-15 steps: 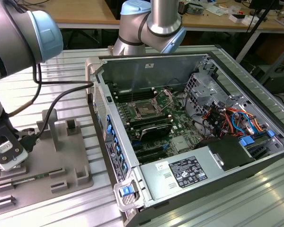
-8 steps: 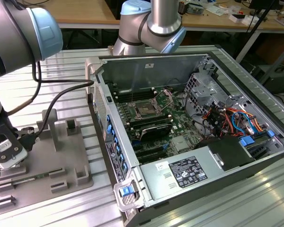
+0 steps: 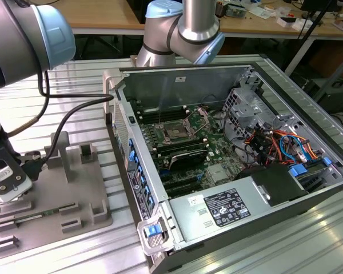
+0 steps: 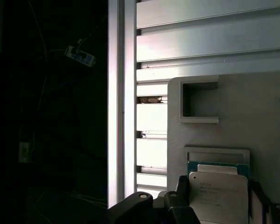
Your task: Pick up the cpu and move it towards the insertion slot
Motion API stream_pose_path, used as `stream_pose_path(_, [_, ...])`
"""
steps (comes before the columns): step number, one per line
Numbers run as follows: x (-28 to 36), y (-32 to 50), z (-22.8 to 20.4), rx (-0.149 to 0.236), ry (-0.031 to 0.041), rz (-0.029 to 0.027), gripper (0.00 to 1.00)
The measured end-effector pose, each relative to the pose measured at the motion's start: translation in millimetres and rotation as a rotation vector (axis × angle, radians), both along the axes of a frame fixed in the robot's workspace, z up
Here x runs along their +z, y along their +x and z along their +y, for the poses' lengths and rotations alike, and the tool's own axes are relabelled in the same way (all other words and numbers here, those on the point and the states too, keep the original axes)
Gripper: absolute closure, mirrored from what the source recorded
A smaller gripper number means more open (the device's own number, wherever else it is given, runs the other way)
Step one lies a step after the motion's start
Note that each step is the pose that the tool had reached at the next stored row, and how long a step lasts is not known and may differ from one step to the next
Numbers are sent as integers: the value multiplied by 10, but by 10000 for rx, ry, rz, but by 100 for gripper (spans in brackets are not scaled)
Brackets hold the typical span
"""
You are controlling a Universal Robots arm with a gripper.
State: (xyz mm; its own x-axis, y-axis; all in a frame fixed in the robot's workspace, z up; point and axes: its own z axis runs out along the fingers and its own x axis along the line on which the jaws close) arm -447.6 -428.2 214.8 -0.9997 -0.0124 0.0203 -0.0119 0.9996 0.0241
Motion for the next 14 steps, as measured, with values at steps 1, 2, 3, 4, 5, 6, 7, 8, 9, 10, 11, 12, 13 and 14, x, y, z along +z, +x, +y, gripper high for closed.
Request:
stream_pose_path(1, [4, 0, 0, 0, 0, -1, 45])
stream_pose_path(2, [9, 0, 0, 0, 0, 0, 45])
stream_pose_path(3, [13, 0, 0, 0, 0, -1, 45])
stream_pose_path(4, [16, 0, 0, 0, 0, 0, 45])
stream_pose_path(5, [23, 0, 0, 0, 0, -1, 45])
stream_pose_path(6, [27, 0, 0, 0, 0, -1, 45])
stream_pose_path(7, [29, 0, 0, 0, 0, -1, 45])
stream_pose_path(8, [34, 0, 0, 0, 0, 0, 45])
stream_pose_path(9, [38, 0, 0, 0, 0, 0, 45])
stream_pose_path(10, [43, 0, 0, 0, -1, 1, 45])
stream_pose_path(11, [47, 0, 0, 0, 0, 0, 45])
stream_pose_path(12, [51, 0, 0, 0, 0, 0, 45])
stream_pose_path(13, [55, 0, 0, 0, 0, -1, 45])
stream_pose_path(14, [59, 0, 0, 0, 0, -1, 45])
